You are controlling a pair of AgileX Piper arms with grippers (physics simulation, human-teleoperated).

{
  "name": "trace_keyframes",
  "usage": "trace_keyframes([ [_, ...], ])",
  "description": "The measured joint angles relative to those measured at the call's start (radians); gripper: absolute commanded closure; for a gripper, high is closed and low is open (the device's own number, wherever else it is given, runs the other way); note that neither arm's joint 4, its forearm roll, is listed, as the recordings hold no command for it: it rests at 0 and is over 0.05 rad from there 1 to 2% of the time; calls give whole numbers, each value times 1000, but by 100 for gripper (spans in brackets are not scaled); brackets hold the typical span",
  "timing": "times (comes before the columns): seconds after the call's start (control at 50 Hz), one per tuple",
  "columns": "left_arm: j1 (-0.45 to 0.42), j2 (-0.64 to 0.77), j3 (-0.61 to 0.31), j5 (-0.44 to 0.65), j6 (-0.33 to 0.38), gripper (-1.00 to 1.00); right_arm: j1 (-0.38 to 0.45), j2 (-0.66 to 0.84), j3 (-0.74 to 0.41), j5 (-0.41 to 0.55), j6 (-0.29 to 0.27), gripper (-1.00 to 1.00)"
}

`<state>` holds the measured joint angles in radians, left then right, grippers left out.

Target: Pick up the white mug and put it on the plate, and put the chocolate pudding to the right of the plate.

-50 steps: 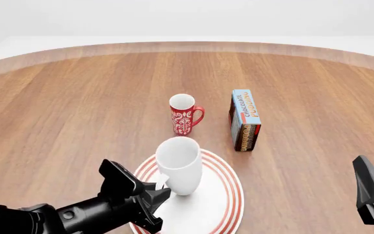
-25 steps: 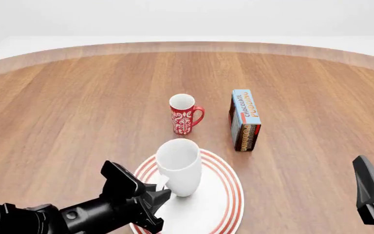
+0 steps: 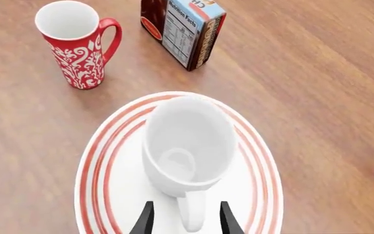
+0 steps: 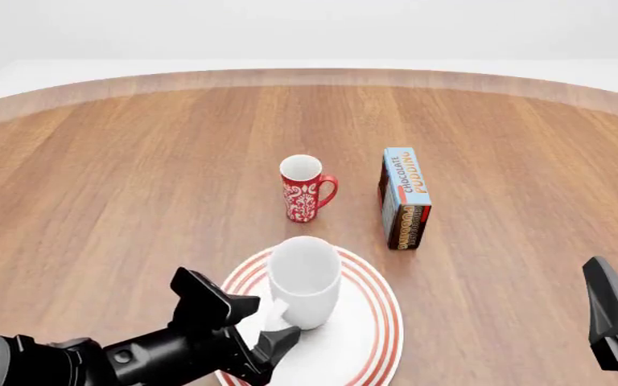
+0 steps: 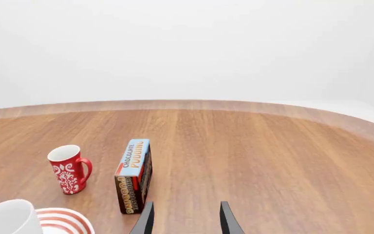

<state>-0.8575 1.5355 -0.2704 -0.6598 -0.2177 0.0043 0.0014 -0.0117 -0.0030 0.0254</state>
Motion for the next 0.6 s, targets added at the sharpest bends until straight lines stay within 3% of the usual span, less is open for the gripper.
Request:
trace_keyframes([
  [0.6, 0, -111, 0, 79, 19, -100, 0, 0, 0, 0, 0, -100],
])
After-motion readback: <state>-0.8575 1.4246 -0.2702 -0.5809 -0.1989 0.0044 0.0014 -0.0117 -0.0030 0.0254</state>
